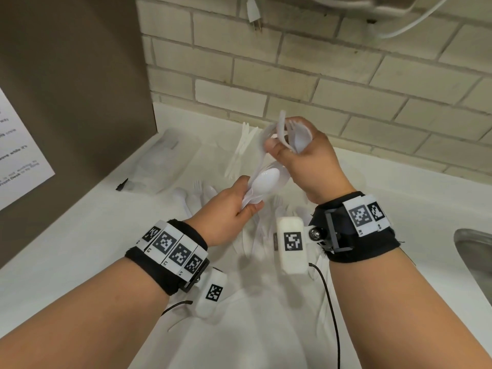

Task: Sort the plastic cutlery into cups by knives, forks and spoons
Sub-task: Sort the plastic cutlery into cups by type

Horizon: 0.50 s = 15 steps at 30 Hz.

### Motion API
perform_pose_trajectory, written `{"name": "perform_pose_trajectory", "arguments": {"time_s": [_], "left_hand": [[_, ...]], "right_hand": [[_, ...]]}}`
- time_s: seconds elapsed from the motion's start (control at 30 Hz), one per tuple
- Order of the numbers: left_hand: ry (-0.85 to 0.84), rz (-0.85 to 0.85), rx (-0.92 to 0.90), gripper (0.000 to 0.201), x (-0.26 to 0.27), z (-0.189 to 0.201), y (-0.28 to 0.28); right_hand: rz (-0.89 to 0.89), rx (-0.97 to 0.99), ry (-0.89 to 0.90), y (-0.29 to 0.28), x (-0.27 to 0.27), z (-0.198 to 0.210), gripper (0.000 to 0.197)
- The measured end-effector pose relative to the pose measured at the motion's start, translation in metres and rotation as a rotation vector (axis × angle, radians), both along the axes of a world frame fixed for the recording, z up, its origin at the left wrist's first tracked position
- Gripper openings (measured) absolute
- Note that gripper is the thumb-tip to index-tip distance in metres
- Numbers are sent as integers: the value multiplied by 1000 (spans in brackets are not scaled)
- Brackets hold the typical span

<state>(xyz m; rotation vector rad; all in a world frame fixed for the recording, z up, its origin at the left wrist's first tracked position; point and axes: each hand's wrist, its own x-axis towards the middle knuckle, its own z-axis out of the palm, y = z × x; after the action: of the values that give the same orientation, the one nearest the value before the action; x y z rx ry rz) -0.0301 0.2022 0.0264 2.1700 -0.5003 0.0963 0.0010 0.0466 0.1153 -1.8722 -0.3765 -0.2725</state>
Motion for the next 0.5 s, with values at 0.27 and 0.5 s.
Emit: {"name": "perform_pose_trajectory", "arguments": {"time_s": [0.27,0.5], "left_hand": [[-73,124,20,34,0,-6,2],[404,41,-572,41,5,-3,-1]], "right_hand": [[-212,472,-75,-10,-2,18,11],[-267,417,-49,-7,-8,8,24]]}}
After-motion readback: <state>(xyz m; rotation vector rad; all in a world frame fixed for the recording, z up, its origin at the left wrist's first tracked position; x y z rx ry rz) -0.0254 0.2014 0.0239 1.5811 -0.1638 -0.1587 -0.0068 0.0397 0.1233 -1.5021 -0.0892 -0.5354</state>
